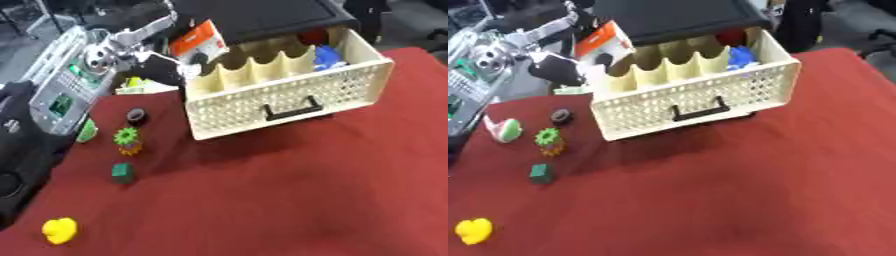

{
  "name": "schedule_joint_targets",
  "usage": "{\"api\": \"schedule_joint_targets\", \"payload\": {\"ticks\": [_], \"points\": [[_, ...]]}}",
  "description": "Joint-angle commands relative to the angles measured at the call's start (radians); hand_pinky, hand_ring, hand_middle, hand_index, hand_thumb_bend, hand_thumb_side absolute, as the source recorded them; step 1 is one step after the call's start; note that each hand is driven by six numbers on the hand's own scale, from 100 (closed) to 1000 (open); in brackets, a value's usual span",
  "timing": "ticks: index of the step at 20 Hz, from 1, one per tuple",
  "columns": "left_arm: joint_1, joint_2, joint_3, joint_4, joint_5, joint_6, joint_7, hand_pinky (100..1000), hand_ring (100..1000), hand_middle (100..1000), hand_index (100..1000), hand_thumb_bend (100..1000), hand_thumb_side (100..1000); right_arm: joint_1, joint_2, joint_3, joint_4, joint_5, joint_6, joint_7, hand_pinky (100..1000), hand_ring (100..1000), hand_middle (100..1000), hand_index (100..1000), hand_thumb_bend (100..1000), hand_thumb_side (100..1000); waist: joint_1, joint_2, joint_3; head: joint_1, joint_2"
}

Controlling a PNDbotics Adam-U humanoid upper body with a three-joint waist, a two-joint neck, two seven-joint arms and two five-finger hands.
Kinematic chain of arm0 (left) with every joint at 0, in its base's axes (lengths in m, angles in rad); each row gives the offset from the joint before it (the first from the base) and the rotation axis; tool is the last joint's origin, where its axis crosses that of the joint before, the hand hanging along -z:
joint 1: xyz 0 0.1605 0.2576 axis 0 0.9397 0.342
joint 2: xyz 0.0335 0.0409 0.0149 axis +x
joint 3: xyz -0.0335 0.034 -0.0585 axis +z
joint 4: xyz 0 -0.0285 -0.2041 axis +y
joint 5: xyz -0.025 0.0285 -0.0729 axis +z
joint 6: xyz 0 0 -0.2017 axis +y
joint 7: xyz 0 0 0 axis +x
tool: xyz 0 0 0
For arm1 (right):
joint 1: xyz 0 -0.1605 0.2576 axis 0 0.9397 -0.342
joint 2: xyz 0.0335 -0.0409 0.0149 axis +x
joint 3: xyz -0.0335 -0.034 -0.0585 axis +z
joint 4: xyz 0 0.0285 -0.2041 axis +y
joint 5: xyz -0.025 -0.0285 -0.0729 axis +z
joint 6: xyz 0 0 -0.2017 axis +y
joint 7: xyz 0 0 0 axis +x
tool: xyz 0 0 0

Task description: Pick up objects from table and place into drawer.

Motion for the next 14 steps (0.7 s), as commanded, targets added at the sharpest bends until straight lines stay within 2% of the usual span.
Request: {"api": "schedule_joint_targets", "payload": {"ticks": [1,4,8,12,14], "points": [[-0.014,0.009,0.018,0.007,0.001,-0.014,0.01,372,465,413,667,100,322,-0.013,-0.021,-0.008,-0.006,-0.009,0.003,0.001,647,552,501,656,100,1000,-0.006,-0.015,-0.001,0.002,-0.013],[-0.014,0.006,0.02,0.015,-0.003,-0.023,0.016,393,485,440,718,100,364,-0.014,-0.02,-0.008,-0.006,-0.01,0.006,0.003,646,552,501,655,100,1000,-0.005,-0.015,0.0,0.002,-0.012],[-0.017,0.004,0.022,0.01,-0.008,-0.037,0.024,427,530,490,833,100,439,-0.018,-0.019,-0.008,-0.006,-0.011,0.014,0.004,647,552,500,654,100,1000,-0.005,-0.015,0.0,0.003,-0.008],[-0.018,0.001,0.023,0.011,-0.017,-0.05,0.032,452,577,555,905,100,497,-0.019,-0.018,-0.009,-0.006,-0.01,0.016,0.004,647,552,500,654,100,1000,-0.005,-0.015,-0.003,0.005,-0.011],[-0.018,0.0,0.024,0.015,-0.025,-0.057,0.036,495,631,617,968,100,553,-0.019,-0.017,-0.009,-0.006,-0.01,0.017,0.003,646,552,500,654,100,1000,-0.005,-0.015,-0.004,0.006,-0.012]]}}
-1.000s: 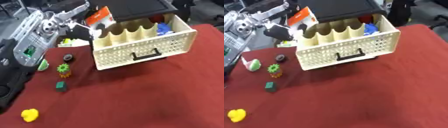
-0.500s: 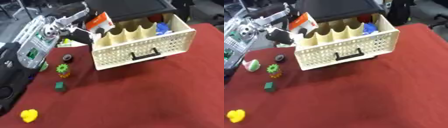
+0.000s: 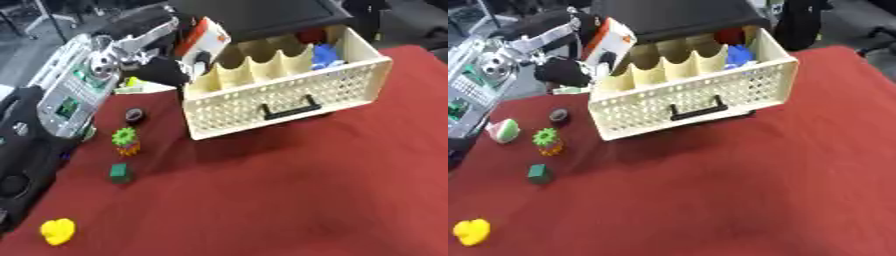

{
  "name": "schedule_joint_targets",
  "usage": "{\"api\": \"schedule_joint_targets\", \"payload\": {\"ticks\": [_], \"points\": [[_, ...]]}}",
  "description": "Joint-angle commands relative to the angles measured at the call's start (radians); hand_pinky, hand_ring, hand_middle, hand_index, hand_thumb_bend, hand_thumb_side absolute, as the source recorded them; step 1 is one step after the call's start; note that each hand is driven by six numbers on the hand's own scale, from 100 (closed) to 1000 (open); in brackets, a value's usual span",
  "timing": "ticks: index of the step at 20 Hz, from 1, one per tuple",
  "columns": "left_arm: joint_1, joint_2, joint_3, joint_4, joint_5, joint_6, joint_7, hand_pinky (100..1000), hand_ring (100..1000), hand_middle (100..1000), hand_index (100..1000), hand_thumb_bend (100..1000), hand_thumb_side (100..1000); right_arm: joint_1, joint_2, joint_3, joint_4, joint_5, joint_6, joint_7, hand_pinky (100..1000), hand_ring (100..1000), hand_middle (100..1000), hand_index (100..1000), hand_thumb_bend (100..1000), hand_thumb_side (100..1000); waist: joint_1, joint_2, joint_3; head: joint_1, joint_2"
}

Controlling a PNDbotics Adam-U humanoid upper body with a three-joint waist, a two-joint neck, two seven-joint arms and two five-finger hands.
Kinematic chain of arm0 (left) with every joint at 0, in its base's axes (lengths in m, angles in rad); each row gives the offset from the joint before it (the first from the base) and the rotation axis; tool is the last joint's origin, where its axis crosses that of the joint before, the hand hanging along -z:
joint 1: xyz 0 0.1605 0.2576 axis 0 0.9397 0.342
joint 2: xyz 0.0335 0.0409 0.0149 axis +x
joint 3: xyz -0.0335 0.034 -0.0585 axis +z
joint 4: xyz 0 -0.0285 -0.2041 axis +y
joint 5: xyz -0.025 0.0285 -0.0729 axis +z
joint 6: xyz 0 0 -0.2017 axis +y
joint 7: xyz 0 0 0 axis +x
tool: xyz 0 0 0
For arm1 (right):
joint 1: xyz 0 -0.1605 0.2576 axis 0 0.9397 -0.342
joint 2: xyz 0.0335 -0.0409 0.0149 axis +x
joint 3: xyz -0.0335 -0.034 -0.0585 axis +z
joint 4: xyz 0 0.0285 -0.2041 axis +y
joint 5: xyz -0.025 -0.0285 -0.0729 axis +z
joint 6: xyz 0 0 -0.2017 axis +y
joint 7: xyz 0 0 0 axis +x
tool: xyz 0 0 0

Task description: Pick up objects from table and place into drawer.

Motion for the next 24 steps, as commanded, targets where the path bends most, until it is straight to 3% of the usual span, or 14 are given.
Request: {"api": "schedule_joint_targets", "payload": {"ticks": [1,14,18,23,24], "points": [[-0.02,0.008,0.02,-0.001,-0.02,-0.014,0.009,517,654,638,993,100,569,-0.013,-0.017,-0.009,-0.006,-0.009,0.003,-0.002,646,552,500,653,100,1000,-0.007,-0.017,-0.003,0.006,-0.013],[-0.012,0.001,0.035,0.035,-0.084,-0.042,0.033,536,676,661,992,100,556,-0.015,-0.014,-0.01,-0.006,-0.011,0.008,-0.001,645,552,500,651,100,1000,-0.009,-0.015,-0.004,0.006,-0.011],[-0.009,0.007,0.041,0.017,-0.084,-0.032,0.059,527,664,643,945,100,503,-0.012,-0.016,-0.01,-0.006,-0.011,0.006,-0.003,645,552,500,651,100,1000,-0.012,-0.018,0.0,0.006,-0.004],[0.001,0.023,0.058,-0.052,-0.047,0.013,0.124,492,624,595,835,100,472,-0.005,-0.02,-0.01,-0.006,-0.009,0.002,-0.005,645,553,500,652,100,1000,-0.018,-0.023,0.009,0.004,0.007],[0.004,0.029,0.062,-0.072,-0.033,0.026,0.14,472,606,569,775,100,471,-0.004,-0.021,-0.011,-0.006,-0.008,0.001,-0.006,644,553,501,653,100,1000,-0.02,-0.024,0.011,0.003,0.008]]}}
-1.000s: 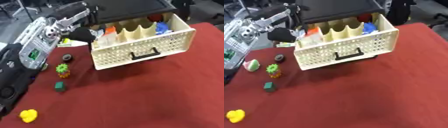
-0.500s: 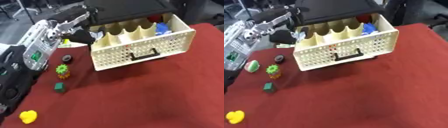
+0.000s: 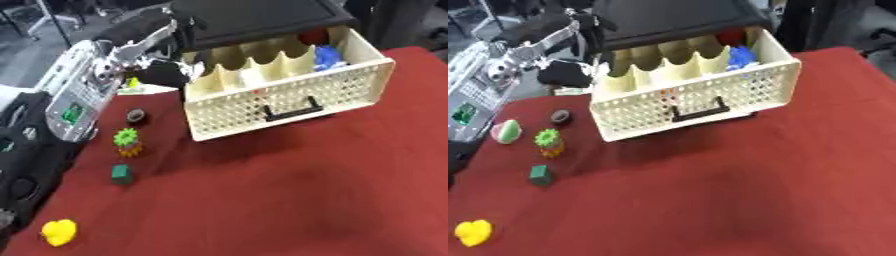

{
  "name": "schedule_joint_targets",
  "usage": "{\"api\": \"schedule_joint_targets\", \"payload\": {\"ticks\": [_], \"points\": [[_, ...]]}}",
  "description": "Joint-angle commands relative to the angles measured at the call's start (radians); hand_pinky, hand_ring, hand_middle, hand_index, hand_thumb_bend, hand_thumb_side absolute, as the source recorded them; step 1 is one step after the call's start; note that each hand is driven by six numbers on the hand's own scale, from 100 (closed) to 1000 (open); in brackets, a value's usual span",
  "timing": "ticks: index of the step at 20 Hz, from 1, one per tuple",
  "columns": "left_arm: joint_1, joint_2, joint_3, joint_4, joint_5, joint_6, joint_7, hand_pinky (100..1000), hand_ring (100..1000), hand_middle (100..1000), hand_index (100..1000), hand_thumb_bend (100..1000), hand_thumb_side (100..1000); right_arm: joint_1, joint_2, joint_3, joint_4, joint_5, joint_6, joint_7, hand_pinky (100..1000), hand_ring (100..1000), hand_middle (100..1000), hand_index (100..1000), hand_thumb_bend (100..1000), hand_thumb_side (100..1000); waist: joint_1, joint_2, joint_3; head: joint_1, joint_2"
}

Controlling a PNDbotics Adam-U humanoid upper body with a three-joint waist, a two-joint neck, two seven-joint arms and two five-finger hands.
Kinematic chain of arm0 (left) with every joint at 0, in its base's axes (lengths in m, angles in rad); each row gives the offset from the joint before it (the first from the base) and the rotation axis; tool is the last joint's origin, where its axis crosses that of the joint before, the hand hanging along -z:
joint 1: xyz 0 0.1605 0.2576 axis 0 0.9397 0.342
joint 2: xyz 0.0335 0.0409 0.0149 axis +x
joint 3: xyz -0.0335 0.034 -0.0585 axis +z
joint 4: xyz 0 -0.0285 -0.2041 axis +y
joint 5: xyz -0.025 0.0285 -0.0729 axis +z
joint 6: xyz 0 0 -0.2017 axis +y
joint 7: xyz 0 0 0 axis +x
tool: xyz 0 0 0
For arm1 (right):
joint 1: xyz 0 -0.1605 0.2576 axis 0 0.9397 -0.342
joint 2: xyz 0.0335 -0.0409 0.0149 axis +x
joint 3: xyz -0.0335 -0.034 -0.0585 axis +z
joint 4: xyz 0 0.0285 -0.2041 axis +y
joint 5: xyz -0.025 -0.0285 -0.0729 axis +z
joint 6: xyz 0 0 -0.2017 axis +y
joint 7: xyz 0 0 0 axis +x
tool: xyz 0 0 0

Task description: Pick up objects from table and place into drawer.

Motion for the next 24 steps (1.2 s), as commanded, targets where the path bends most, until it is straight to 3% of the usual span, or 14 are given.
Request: {"api": "schedule_joint_targets", "payload": {"ticks": [1,3,6,12,18,24], "points": [[-0.007,0.047,0.029,-0.076,0.045,0.037,0.056,469,603,565,767,100,469,-0.003,-0.024,-0.011,-0.006,-0.002,-0.005,-0.004,644,554,501,653,100,1000,-0.016,-0.028,0.004,-0.002,0.009],[0.006,0.061,0.046,-0.131,0.097,0.074,0.11,431,570,530,703,100,433,0.0,-0.028,-0.012,-0.006,-0.002,-0.009,-0.007,642,554,502,654,100,1000,-0.02,-0.032,0.01,-0.005,0.013],[0.028,0.078,0.071,-0.219,0.195,0.137,0.202,400,542,514,700,100,505,0.004,-0.035,-0.013,-0.006,-0.002,-0.016,-0.01,642,555,503,655,100,1000,-0.027,-0.036,0.018,-0.008,0.017],[0.097,0.113,0.126,-0.406,0.382,0.229,0.4,420,542,524,719,100,617,0.012,-0.054,-0.015,-0.006,0.003,-0.034,-0.015,639,558,505,658,100,1000,-0.044,-0.042,0.034,-0.012,0.027],[0.234,0.173,0.174,-0.605,0.502,0.256,0.563,417,537,550,740,100,672,0.02,-0.073,-0.01,-0.006,0.025,-0.043,-0.003,640,561,510,662,100,1000,-0.063,-0.045,0.051,-0.019,0.045],[0.399,0.205,0.226,-0.731,0.591,0.229,0.709,430,545,562,750,100,713,0.033,-0.111,-0.007,-0.006,0.118,-0.022,0.054,632,558,516,660,100,1000,-0.079,-0.047,0.063,-0.012,0.07]]}}
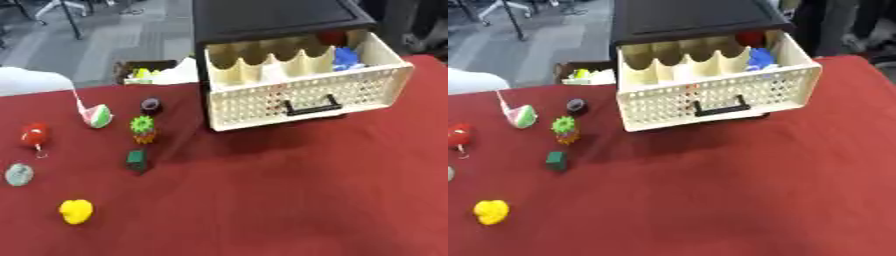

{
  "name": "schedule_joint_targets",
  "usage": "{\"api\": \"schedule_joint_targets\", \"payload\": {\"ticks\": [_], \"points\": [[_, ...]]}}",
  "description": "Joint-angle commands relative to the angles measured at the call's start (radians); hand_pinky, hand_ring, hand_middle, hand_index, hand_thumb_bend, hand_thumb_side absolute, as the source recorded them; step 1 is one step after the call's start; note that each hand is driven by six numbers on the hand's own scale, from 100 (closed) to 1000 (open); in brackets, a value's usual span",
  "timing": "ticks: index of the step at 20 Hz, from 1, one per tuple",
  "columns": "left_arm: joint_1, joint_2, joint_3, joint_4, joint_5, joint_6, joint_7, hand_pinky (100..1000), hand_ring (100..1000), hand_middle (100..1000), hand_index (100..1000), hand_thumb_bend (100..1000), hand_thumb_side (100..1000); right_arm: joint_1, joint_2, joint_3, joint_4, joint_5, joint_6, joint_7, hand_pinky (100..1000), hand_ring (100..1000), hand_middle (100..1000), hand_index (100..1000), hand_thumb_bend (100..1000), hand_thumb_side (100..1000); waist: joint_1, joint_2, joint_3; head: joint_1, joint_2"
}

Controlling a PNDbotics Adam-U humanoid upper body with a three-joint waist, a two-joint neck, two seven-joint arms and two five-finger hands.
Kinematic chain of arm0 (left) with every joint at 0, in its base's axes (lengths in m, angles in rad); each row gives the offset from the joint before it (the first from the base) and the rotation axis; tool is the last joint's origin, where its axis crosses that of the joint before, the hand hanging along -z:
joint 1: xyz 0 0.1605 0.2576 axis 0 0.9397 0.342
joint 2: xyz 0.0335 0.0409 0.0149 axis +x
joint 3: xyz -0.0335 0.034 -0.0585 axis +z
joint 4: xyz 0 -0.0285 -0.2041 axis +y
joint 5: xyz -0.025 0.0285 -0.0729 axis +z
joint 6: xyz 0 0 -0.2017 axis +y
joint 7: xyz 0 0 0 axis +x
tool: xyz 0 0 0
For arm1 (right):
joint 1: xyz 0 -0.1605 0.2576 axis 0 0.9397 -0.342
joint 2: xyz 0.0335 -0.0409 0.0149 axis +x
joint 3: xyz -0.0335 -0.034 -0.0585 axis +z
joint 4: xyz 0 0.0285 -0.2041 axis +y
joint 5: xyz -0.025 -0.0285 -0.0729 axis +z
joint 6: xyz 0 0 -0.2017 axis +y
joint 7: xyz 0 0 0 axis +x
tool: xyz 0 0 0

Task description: Pick up objects from table and place into drawer.

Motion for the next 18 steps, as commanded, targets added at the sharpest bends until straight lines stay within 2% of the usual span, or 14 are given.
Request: {"api": "schedule_joint_targets", "payload": {"ticks": [1,8,12,18], "points": [[0.035,0.039,0.036,-0.049,0.032,-0.036,0.062,430,545,561,749,100,714,-0.001,-0.062,-0.006,-0.006,0.062,0.01,0.032,631,558,517,661,100,1000,-0.01,-0.021,0.003,0.004,0.014],[0.144,0.021,0.072,-0.052,0.028,-0.169,0.143,459,564,569,756,100,725,0.01,-0.135,0.0,-0.006,0.208,0.032,0.083,603,542,518,683,100,992,-0.024,-0.027,0.012,0.007,0.018],[0.195,-0.014,0.093,-0.052,0.023,-0.22,0.176,467,567,568,752,100,742,0.022,-0.195,0.006,-0.006,0.345,0.043,0.142,586,541,530,698,100,1000,-0.031,-0.029,0.017,0.009,0.017],[0.266,-0.083,0.12,-0.052,0.036,-0.239,0.207,467,562,563,743,100,773,0.043,-0.291,0.039,-0.006,0.546,0.033,0.324,501,535,556,734,100,1000,-0.039,-0.03,0.023,0.002,0.011]]}}
